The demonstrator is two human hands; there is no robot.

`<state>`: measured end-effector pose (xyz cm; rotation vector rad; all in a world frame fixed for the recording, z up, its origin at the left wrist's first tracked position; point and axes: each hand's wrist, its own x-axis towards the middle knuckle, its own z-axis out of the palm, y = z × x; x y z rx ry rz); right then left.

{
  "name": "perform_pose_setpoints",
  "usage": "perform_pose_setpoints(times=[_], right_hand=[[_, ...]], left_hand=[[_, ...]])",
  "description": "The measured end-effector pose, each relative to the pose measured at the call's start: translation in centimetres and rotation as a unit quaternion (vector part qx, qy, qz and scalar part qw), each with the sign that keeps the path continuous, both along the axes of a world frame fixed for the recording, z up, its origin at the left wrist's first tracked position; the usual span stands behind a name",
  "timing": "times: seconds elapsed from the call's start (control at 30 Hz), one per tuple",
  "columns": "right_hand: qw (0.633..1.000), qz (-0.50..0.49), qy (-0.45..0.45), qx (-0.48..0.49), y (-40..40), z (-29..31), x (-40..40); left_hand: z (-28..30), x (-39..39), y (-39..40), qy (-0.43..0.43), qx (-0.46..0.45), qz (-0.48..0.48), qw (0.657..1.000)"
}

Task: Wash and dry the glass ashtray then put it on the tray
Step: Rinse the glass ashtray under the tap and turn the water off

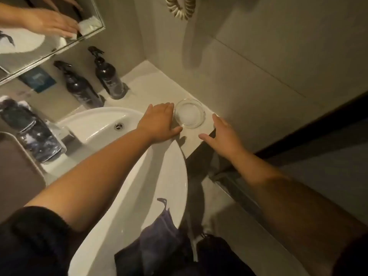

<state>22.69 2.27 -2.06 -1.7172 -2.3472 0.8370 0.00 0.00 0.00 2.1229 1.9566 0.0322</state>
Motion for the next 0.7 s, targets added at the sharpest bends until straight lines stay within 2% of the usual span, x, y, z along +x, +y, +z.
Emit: perform_pose_setpoints(times=[0.1, 0.33, 0.5, 0.6, 0.7], right_hand=[[1.000, -0.020, 0.009, -0.001, 1.5, -1.0, -0.9], [1.000, -0.007, -0.020, -0.014, 4.4, -3.5, -2.3], [1.000, 0.000, -0.017, 0.021, 4.4, -4.6, -2.7], [0.996, -0.019, 0.004, 0.091, 3.9, -5.5, -2.8], [0.997, -0.036, 0.028, 0.062, 4.3, -5.5, -3.1]], left_hand=[[-0.6, -1.0, 2.3, -0.012, -0.013, -0.017, 1.000], [-1.5, -1.9, 7.3, 0.015, -0.117, -0.026, 0.993], [-2.7, -1.8, 8.4, 0.014, -0.129, -0.045, 0.991], [-2.9, -1.6, 8.4, 0.011, -0.126, -0.041, 0.991], [-2.8, -1.7, 8.5, -0.015, -0.138, -0.023, 0.990]])
